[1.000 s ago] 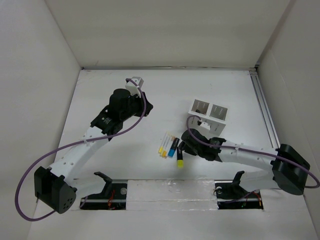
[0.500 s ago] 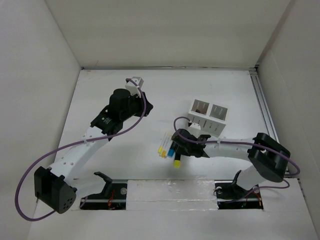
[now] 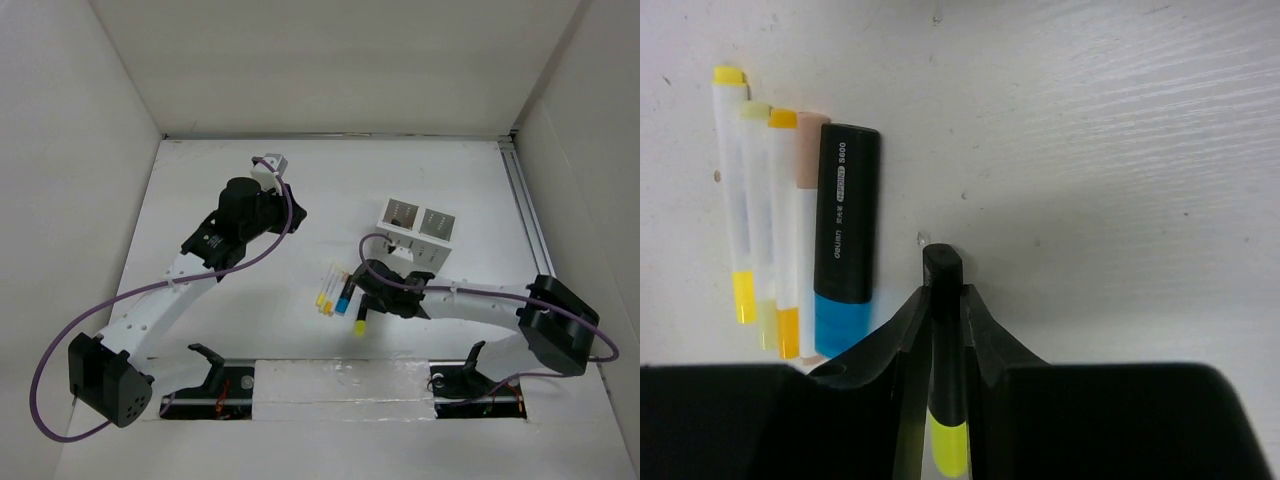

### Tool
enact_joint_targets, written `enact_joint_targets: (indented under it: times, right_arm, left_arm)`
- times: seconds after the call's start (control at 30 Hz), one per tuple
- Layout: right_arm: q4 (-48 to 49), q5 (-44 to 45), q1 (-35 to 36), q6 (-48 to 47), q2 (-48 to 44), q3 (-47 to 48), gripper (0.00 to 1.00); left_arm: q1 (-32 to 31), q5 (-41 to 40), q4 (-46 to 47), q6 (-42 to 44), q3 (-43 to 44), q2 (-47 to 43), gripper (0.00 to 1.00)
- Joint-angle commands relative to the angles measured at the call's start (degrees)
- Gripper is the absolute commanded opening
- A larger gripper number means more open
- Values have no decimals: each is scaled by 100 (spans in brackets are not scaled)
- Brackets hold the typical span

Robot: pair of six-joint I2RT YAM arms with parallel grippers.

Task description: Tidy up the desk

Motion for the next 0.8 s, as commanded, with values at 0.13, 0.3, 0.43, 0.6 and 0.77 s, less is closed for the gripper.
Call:
enact_joint_targets:
  times: [0.13,0.3,0.43,0.6,0.77]
  right_arm:
    - [-116,368,47,-59,-688,-179,0]
    - [-257,412,47,-15,-739,-82,0]
    - [-178,579,47,-234,-1310,-38,0]
    - [-195,1132,47,-376,-1865,76,0]
    - [-29,2035,-129,-814,-1804,601,0]
  left_arm:
    - [22,83,180,-39,108,-162,16]
    - [22,118,180,-47,99,-171,16]
    - [22,109,163,-47,108,-118,16]
    - [22,65,180,-39,117,-110,16]
    - [22,179,189,-56,126,-101,16]
